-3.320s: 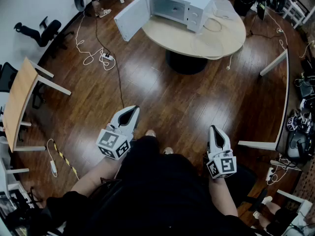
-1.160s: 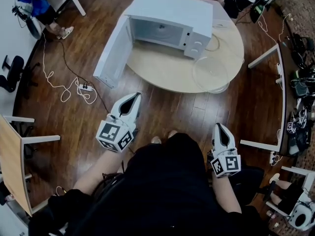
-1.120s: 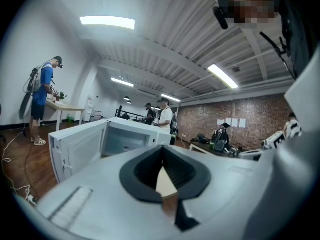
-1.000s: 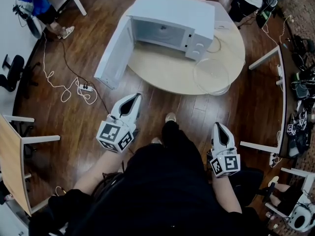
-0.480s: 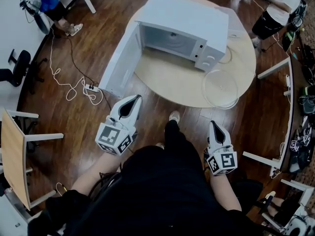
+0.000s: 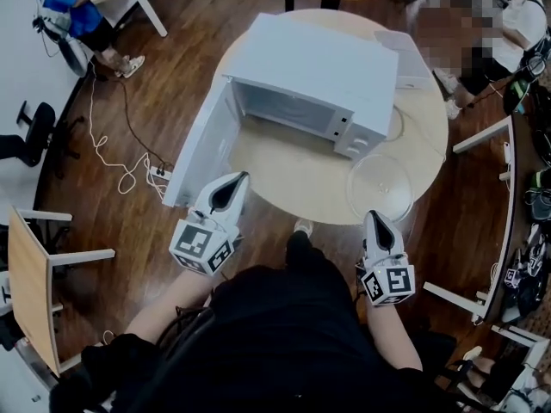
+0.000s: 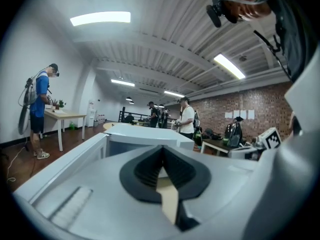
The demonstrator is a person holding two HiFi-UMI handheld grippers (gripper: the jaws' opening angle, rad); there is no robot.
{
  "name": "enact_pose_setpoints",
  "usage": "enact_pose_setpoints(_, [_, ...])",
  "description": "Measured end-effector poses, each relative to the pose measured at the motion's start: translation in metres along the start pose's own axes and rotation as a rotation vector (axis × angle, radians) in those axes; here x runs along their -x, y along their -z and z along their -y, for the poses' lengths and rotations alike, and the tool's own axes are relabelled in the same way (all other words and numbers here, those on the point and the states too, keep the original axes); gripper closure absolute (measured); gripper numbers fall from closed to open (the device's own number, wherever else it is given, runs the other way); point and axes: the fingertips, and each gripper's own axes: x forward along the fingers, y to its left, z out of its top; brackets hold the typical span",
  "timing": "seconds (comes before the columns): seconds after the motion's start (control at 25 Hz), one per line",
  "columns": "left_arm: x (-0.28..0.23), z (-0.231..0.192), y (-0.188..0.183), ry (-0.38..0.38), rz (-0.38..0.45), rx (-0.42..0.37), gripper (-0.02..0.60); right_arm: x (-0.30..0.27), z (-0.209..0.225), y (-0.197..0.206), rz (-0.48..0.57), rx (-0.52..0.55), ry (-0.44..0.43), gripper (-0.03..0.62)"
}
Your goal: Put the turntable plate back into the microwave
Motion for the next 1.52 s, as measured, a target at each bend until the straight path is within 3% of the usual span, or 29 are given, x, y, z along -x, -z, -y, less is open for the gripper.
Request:
enact_pose_setpoints(0.2, [-0.041, -0.011, -0.015, -0.012, -0.027, -0.022, 0.577, -0.017, 0.046, 0.018, -0.077, -0.022, 0.098, 0.592])
enact_pose_setpoints(0.4, [-0.073, -0.020, -0.031, 0.004, -0.017, -0.060, 0.575, -0.041, 0.081, 0.021, -0.063, -0.067, 0.142, 0.592])
enact_pose_setpoints(0.92, [-0.113, -0.042, -0.061, 0.030, 0.040, -0.086, 0.575, -0.070, 0.109, 0.013, -0.055, -0.062, 0.188, 0.592])
enact_pose_setpoints(1.12, [-0.122, -0.055, -0.062, 0.092, 0.039, -0.073, 0.575, -0.073, 0.106, 0.007, -0.035, -0.077, 0.249, 0.592])
enact_pose_setpoints(1.2, [-0.126, -0.059, -0.062, 0.129, 0.025, -0.070, 0.575, -0.069, 0.113, 0.009, -0.015, -0.100, 0.312, 0.592])
enact_pose_setpoints(1.32, [-0.132, -0.065, -0.066, 0.182, 0.012, -0.080, 0.575, -0.046, 0.141, 0.020, 0.003, -0.168, 0.473, 0.592])
enact_pose_setpoints(1.52, [-0.140, -0.070, -0.075, 0.269, -0.006, -0.102, 0.575, 0.003, 0.167, 0.057, -0.021, -0.286, 0.673, 0.592])
